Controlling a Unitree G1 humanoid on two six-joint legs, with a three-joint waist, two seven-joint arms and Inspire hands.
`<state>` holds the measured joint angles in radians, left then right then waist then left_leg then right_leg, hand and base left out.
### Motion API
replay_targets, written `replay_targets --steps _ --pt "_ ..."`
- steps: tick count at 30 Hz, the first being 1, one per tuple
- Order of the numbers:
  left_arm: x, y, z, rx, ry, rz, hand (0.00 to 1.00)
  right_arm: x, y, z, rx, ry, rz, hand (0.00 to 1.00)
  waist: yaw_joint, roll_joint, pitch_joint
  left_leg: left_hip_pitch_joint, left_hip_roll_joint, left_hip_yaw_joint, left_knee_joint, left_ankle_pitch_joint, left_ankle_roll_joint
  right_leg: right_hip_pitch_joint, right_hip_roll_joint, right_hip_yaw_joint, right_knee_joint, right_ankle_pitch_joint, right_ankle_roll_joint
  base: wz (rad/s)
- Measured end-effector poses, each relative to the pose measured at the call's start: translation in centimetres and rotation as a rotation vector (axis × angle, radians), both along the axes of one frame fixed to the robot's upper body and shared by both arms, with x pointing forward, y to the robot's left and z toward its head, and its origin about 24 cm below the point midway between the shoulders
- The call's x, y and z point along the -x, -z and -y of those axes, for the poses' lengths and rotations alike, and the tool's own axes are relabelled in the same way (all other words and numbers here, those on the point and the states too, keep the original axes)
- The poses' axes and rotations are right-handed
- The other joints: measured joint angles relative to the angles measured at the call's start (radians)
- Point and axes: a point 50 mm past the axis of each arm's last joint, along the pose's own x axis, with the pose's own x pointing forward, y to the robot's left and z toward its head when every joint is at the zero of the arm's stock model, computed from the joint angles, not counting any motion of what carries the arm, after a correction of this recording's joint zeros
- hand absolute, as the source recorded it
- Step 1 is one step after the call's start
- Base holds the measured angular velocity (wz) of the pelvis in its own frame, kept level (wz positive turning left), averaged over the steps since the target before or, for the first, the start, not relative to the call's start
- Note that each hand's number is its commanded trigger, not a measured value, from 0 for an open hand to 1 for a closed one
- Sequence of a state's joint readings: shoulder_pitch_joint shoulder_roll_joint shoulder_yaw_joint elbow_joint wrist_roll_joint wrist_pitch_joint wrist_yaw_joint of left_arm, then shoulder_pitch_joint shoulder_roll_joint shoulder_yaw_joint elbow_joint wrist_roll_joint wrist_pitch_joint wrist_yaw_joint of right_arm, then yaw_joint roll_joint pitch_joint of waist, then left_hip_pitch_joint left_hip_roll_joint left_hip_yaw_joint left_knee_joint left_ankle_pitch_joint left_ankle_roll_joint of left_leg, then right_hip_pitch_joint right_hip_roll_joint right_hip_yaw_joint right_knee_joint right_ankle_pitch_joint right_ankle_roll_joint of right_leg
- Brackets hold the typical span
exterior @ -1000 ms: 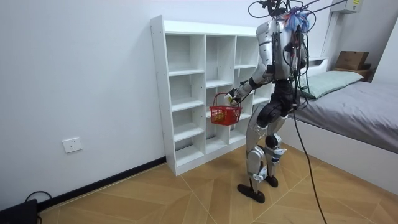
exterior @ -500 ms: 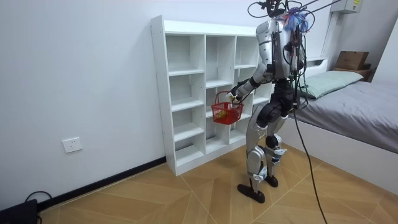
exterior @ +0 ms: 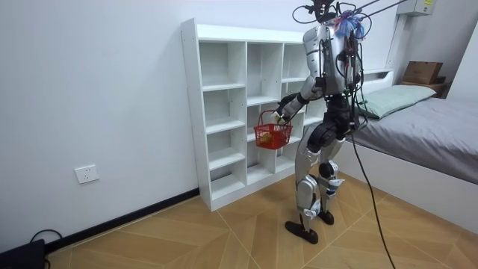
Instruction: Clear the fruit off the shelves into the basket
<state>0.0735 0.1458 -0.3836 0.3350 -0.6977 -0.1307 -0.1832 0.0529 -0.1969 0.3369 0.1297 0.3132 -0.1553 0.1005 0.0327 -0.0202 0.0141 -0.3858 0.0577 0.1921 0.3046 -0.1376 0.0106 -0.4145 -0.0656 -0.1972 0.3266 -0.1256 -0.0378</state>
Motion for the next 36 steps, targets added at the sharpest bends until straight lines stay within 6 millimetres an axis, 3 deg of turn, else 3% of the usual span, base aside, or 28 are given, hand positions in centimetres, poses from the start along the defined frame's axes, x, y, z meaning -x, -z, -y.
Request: replay_targets --steps 23,24,25,26,36 --pt "0.1 -0.1 0.9 0.045 0.007 -0.002 1.0 0.2 -0.2 -1.3 -0.044 -0.023 0.023 1.0 0.0 0.019 0.0013 0.007 0.002 -0.001 0.0 -0.001 -0.001 0.011 0.003 0.001 0.0 0.0 0.0 0.0" --pt "0.1 -0.1 0.9 0.045 0.007 -0.002 1.0 0.1 -0.2 -1.3 -0.043 -0.023 0.023 0.65 0.0 0.019 0.0013 0.007 0.002 -0.001 0.0 -0.001 -0.001 0.011 0.003 0.0 0.0 0.0 0.0 0.0" --pt "0.1 -0.1 0.9 0.045 0.007 -0.002 1.0 0.2 -0.2 -1.3 -0.043 -0.023 0.024 0.22 0.0 0.019 0.0013 0.008 0.002 -0.001 0.0 -0.001 -0.001 0.011 0.002 0.0 0.0 0.0 0.0 0.0" --pt "0.1 -0.1 0.9 0.045 0.008 -0.002 1.0 0.2 -0.2 -1.3 -0.042 -0.027 0.023 0.02 0.0 0.019 0.0013 0.008 0.003 -0.001 0.0 -0.001 -0.001 0.011 0.002 0.0 0.0 0.0 0.0 0.0" --pt "0.1 0.0 0.7 0.033 0.01 -0.001 1.0 0.3 -0.2 -1.2 -0.02 -0.041 0.029 0.0 -0.001 0.019 0.0014 0.007 0.003 0.0 -0.003 -0.001 -0.002 0.011 0.002 0.0 -0.001 0.0 0.0 0.0"
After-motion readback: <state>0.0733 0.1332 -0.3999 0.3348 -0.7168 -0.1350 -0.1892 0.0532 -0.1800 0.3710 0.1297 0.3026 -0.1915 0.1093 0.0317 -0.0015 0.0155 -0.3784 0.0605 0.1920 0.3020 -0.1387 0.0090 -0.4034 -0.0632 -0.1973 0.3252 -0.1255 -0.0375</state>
